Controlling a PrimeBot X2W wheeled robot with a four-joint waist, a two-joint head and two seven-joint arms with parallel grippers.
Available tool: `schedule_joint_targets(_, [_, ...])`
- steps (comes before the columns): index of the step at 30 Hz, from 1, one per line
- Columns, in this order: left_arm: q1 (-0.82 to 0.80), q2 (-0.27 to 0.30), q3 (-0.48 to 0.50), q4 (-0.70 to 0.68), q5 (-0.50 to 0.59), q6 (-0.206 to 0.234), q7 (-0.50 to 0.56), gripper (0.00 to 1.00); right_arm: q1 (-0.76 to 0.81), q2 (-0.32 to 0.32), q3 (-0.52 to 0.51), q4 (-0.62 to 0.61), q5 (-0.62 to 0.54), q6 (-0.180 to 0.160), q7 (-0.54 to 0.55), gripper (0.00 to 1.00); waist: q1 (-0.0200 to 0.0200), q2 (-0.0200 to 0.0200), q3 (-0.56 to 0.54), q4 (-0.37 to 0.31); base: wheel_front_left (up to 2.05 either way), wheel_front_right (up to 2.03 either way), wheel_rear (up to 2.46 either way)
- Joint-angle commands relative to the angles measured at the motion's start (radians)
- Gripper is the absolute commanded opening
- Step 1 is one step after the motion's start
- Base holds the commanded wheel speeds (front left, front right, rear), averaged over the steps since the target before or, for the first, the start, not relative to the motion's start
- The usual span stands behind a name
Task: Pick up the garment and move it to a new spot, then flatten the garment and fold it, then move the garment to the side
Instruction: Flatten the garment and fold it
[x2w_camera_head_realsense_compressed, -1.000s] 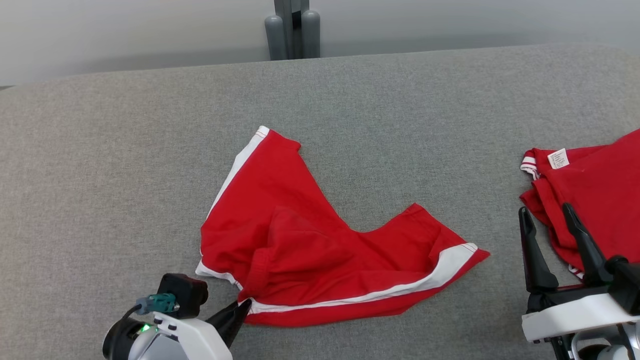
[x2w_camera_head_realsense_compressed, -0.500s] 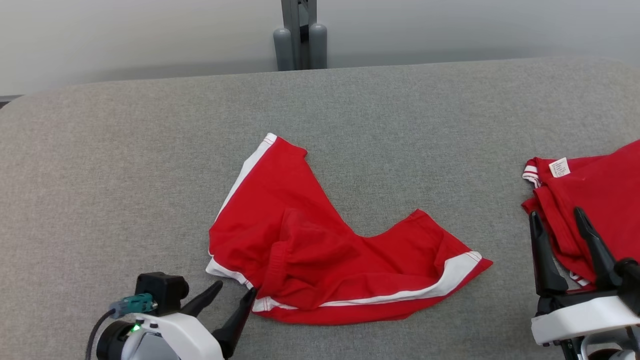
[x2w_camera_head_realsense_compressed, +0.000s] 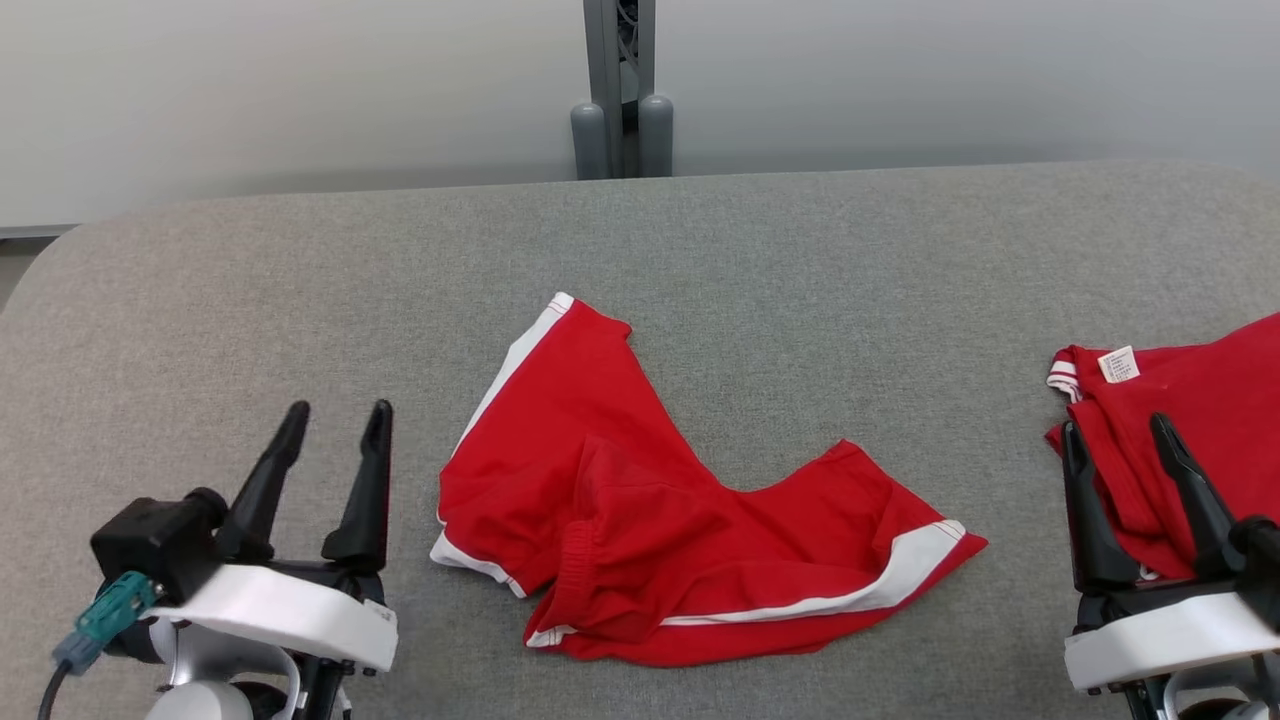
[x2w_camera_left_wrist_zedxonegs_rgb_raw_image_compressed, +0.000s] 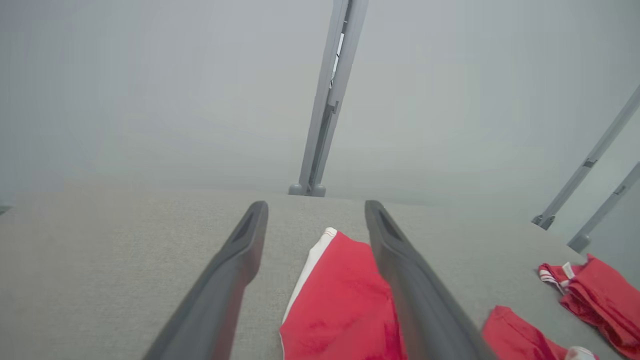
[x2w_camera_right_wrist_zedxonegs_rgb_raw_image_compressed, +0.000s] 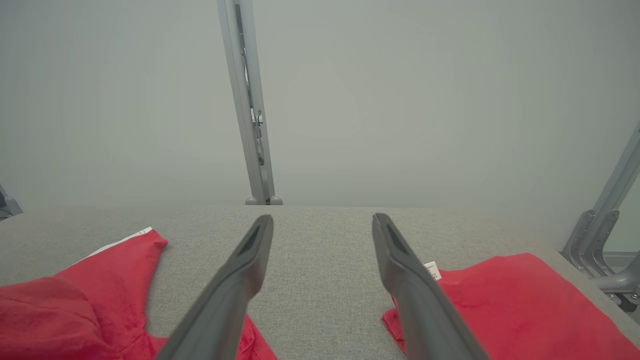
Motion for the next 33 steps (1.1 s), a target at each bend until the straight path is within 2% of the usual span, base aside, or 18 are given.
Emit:
schedule_joint_targets(1, [-0.016, 0.000, 0.009, 0.016, 0.024, 0.013, -0.034, 1.00, 0.009, -0.005, 0.002, -0.001, -0.001, 0.000, 0.002, 1.00, 0.0000, 0.0000, -0.005, -0.002, 0.00, 0.00, 0.00])
schedule_joint_targets(8, [-0.011, -0.037, 0.026, 0.097, 0.095, 0.034, -0.209, 1.00, 0.031, -0.005, 0.011, -0.003, -0.006, 0.000, 0.007, 1.00, 0.0000, 0.0000, -0.022, -0.007, 0.00, 0.00, 0.00])
schedule_joint_targets(12, [0.017, -0.032, 0.048, 0.149, 0.158, 0.041, -0.258, 1.00, 0.062, -0.005, 0.010, -0.002, 0.000, 0.000, 0.017, 1.00, 0.0000, 0.0000, -0.044, -0.004, 0.00, 0.00, 0.00])
schedule_joint_targets(18, [0.084, -0.018, 0.056, 0.174, 0.223, 0.042, -0.265, 1.00, 0.107, -0.005, 0.018, -0.008, 0.006, 0.000, 0.036, 1.00, 0.0000, 0.0000, -0.085, -0.003, 0.00, 0.00, 0.00])
schedule_joint_targets(23, [0.107, -0.009, 0.043, 0.177, 0.221, 0.028, -0.260, 1.00, 0.129, -0.005, 0.025, -0.019, 0.006, 0.000, 0.052, 1.00, 0.0000, 0.0000, -0.098, 0.001, 0.00, 0.00, 0.00])
schedule_joint_targets(33, [0.087, 0.002, 0.028, 0.162, 0.230, 0.032, -0.241, 1.00, 0.125, -0.005, 0.031, -0.033, -0.002, 0.000, 0.064, 1.00, 0.0000, 0.0000, -0.089, 0.007, 0.00, 0.00, 0.00])
